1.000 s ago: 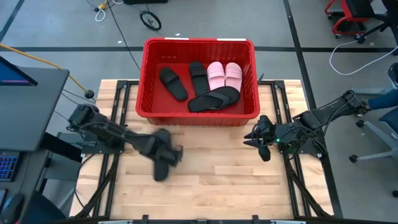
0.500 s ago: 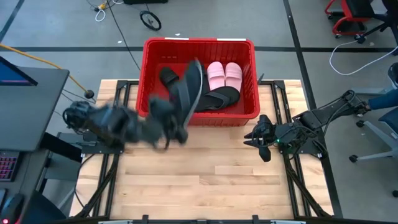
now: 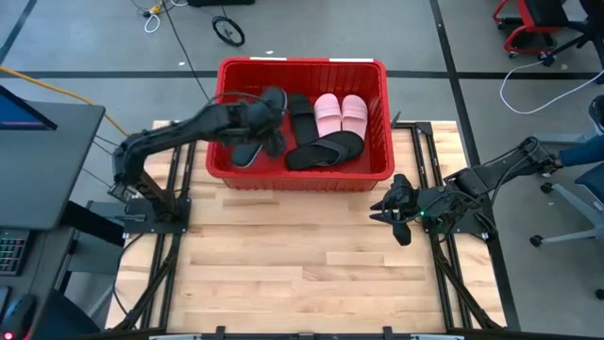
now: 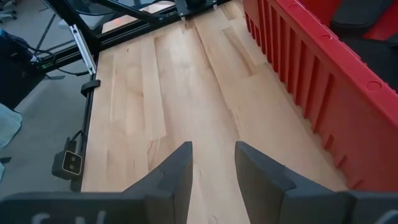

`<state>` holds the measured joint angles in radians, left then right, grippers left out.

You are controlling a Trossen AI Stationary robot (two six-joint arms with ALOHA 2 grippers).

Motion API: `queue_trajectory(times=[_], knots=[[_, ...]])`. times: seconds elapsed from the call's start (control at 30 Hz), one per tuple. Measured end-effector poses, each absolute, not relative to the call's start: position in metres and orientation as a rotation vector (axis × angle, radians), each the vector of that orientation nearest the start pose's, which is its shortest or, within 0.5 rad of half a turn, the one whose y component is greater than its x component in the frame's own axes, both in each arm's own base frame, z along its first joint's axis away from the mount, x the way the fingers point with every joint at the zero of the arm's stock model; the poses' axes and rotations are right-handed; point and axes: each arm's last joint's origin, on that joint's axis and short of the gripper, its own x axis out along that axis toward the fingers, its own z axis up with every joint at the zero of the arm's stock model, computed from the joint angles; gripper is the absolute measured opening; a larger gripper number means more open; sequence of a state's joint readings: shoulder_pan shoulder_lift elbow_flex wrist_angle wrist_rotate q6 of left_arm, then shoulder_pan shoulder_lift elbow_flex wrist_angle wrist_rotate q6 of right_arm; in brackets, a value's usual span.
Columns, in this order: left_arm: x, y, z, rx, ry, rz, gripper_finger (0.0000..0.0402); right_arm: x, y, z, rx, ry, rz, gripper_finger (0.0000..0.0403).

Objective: Pick and place slides into bin
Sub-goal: Put the black slipper into the red bin

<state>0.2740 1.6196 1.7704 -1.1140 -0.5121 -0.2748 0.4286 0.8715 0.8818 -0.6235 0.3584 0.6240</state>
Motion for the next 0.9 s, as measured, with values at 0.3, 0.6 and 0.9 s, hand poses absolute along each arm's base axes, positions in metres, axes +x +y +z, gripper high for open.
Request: queue_trajectory(times=[0.3, 0.6, 0.9], knots=[[0.319, 0.11, 0.278, 0.065, 1.03, 0.388, 0.0006, 0.161, 0.062, 0.313, 0.332, 0.564, -0.098, 0.0126], [0.312, 0.11, 0.242, 0.014, 0.997, 0.379, 0.0028, 0.16, 0.062, 0.313, 0.322, 0.569, -0.098, 0.0126], [0.309, 0.118, 0.241, -0.04, 1.009, 0.407, 0.004, 0.16, 0.062, 0.313, 0.338, 0.568, -0.102, 0.0126]])
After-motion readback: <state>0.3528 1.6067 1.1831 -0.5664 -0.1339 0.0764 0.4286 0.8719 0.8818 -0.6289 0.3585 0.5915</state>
